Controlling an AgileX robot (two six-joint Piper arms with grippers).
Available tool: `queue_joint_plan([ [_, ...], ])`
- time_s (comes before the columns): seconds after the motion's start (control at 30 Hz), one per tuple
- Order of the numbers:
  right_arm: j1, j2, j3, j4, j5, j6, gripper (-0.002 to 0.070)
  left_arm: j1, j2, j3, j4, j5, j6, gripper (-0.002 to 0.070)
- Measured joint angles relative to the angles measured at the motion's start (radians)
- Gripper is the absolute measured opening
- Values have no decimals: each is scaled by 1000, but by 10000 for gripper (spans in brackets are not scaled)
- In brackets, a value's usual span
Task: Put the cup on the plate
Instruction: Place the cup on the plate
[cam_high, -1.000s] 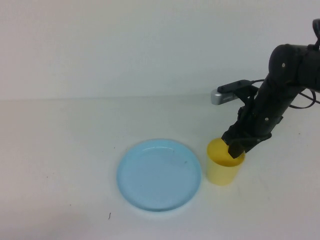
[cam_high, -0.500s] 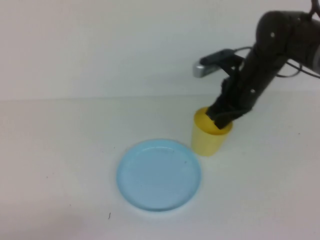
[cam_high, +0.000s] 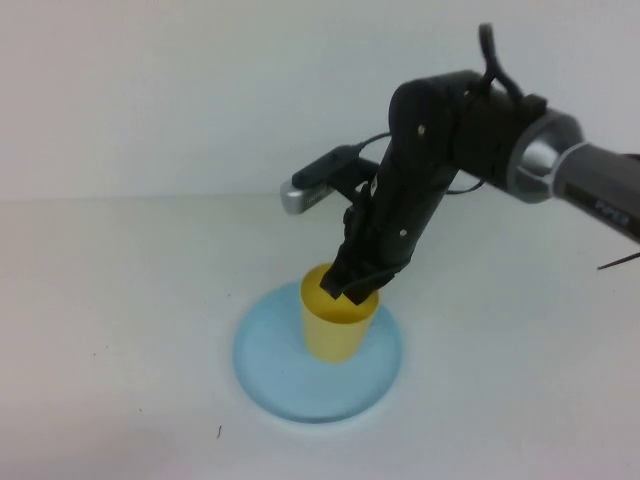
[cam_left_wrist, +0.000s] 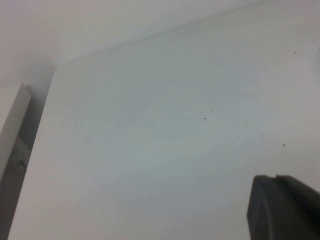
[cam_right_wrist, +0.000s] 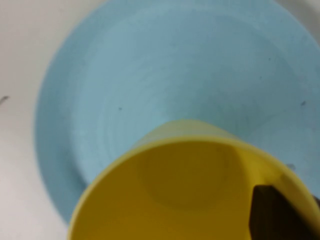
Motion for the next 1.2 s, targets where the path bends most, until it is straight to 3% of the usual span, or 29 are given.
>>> queue_joint_plan([
  [0.57,0,91,-12,10,-94,7,39,0,0,0,0,0,0,0],
  [0.83,0,114,-42,8,-30,3,225,0,0,0,0,0,0,0],
  [1.2,0,114,-314,8,99,11,255,0,2,0,0,0,0,0],
])
